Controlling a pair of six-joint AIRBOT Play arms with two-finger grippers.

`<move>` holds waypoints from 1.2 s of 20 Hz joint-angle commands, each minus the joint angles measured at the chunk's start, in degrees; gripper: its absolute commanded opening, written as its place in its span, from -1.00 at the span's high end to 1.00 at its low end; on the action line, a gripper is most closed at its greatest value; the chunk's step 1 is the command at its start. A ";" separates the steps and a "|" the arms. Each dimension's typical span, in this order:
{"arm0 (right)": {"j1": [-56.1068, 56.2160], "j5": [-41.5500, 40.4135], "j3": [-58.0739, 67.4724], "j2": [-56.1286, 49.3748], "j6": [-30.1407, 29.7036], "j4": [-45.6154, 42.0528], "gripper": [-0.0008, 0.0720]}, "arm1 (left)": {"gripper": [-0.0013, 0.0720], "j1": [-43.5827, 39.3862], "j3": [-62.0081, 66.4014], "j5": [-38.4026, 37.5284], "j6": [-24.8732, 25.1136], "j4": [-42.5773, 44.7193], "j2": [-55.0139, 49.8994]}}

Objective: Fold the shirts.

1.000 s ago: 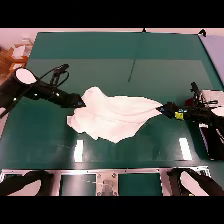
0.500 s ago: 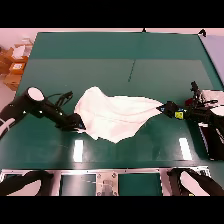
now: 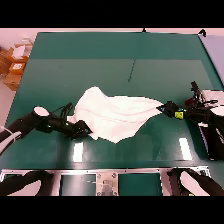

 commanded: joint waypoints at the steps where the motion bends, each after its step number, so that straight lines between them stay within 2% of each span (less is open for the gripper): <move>1: 0.04 -0.07 0.07 -0.02 0.02 0.02 0.93 | -0.33 -5.38 -1.05 10.78 0.79 -3.26 -0.04; 2: 0.04 0.13 0.07 -0.02 0.00 0.00 0.93 | 0.18 -6.27 -0.85 12.37 0.83 -3.13 -0.04; 3: 0.04 0.31 0.07 -0.02 0.00 0.00 0.93 | 0.84 -6.12 -0.31 12.26 1.27 -2.95 0.04; 4: 0.04 0.39 0.07 -0.02 0.00 -0.04 0.93 | 0.90 -5.84 0.85 10.93 1.90 -2.69 0.15; 8: -0.66 0.72 1.20 -0.02 -0.02 -0.22 0.93 | 0.90 -5.84 10.32 3.82 0.00 2.71 4.68; 14: -4.98 3.61 16.50 0.00 0.07 -0.20 0.93 | 0.90 -5.84 39.43 -2.08 -13.86 29.18 21.38; 17: -7.17 3.74 27.39 0.00 0.28 0.00 0.93 | 0.90 -5.84 55.58 -6.32 -17.25 40.33 27.34; 20: -8.26 3.80 39.50 0.02 3.52 0.50 0.93 | 0.90 -5.84 68.85 -8.11 -17.22 42.12 29.35; 24: -8.31 4.87 56.92 0.44 4.39 1.46 0.93 | 0.90 -5.84 78.55 -8.41 -16.44 31.87 29.35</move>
